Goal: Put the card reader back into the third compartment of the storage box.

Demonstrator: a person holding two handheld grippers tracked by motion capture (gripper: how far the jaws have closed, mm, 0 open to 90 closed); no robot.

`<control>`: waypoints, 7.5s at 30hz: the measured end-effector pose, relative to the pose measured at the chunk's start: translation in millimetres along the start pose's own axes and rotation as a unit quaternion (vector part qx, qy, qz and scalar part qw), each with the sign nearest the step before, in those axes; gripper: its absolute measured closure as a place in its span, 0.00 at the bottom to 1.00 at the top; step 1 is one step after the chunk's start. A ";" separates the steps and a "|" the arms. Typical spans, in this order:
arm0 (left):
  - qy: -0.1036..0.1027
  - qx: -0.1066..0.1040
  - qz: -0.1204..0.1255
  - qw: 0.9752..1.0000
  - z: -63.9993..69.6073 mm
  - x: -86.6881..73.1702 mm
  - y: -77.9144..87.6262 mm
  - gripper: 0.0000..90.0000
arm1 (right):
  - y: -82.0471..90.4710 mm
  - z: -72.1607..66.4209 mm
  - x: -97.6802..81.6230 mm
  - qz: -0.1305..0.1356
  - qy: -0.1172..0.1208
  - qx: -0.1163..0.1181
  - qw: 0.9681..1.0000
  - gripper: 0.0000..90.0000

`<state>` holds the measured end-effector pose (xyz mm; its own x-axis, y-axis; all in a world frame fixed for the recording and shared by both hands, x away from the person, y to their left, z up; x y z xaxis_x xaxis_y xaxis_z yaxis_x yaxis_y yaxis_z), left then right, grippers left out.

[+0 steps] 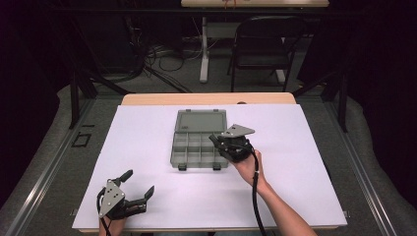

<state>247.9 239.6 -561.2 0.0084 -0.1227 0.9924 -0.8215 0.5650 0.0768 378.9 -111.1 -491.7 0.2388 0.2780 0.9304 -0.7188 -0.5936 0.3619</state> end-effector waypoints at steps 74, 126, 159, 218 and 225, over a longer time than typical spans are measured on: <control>0.000 0.002 0.004 1.000 0.0 0.9 0.2 0.11 | -73.7 5.8 3.0 -0.064 -0.074 -0.031 0.995 0.82; -0.001 -0.002 -0.001 1.000 1.3 0.7 -0.4 0.11 | -16.3 10.1 1.2 -0.073 -0.061 0.071 0.993 0.06; 0.000 0.001 -0.001 1.000 1.5 0.9 -0.4 0.11 | 72.3 32.0 -39.0 -0.076 -0.034 0.050 0.995 0.00; -0.002 0.002 -0.005 1.000 1.1 0.3 -0.8 0.11 | 147.3 40.4 -113.4 -0.034 -0.042 -0.005 0.999 0.00; 0.000 0.002 -0.006 1.000 0.5 -0.1 -1.3 0.11 | 155.3 42.4 -121.8 -0.025 -0.055 -0.012 0.998 0.00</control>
<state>248.6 238.4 -561.5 0.0177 -0.1302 0.9913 -0.8240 0.5596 0.0883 265.9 -269.2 -546.3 0.3446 0.2222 0.9121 -0.7189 -0.5624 0.4086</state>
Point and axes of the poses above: each handheld gripper's, and its own axes: y roughly backward along the jaws, x roughly out of its top, z roughly to its right, the point moved 1 cm from there along -y, roughly forward along the jaws, and after that the axes turned 10 degrees about z, right-handed, at the moved point
